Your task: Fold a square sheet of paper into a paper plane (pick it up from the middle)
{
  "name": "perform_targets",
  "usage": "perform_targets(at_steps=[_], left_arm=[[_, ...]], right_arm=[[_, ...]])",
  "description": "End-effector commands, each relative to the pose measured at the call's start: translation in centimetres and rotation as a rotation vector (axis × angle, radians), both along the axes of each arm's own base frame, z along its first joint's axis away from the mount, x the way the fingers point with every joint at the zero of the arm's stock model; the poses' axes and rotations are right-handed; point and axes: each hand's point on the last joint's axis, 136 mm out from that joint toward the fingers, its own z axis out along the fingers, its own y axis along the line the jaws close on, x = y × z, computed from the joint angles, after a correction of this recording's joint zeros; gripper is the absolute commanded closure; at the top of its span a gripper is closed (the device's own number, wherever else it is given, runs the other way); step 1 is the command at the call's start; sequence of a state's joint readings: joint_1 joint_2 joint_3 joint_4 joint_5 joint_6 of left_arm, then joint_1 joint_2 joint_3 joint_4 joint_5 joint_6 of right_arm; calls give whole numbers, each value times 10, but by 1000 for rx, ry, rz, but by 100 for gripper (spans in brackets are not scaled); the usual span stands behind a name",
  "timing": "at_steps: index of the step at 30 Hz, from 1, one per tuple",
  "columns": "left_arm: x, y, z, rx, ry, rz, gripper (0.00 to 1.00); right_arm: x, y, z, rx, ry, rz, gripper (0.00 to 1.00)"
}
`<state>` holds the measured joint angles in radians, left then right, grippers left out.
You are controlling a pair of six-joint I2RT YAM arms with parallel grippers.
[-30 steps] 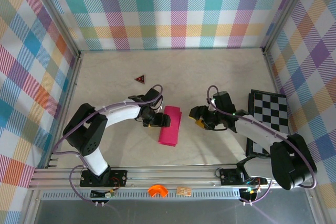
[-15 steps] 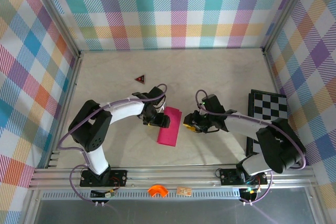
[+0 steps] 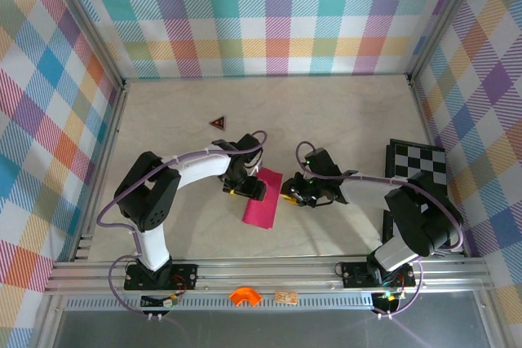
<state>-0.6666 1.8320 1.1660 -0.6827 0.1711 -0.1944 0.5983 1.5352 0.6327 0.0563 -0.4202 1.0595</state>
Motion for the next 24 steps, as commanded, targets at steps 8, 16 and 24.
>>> perform_targets(at_steps=[8,16,24], left_arm=[[-1,20,-22,106,30,134,24],[-4,2,-15,25,62,40,23],[-2,2,-11,29,42,3,23]], right_arm=[[14,26,5,11,-30,22,87],[17,33,-5,5,-14,30,92],[19,39,-10,10,-1,43,93]])
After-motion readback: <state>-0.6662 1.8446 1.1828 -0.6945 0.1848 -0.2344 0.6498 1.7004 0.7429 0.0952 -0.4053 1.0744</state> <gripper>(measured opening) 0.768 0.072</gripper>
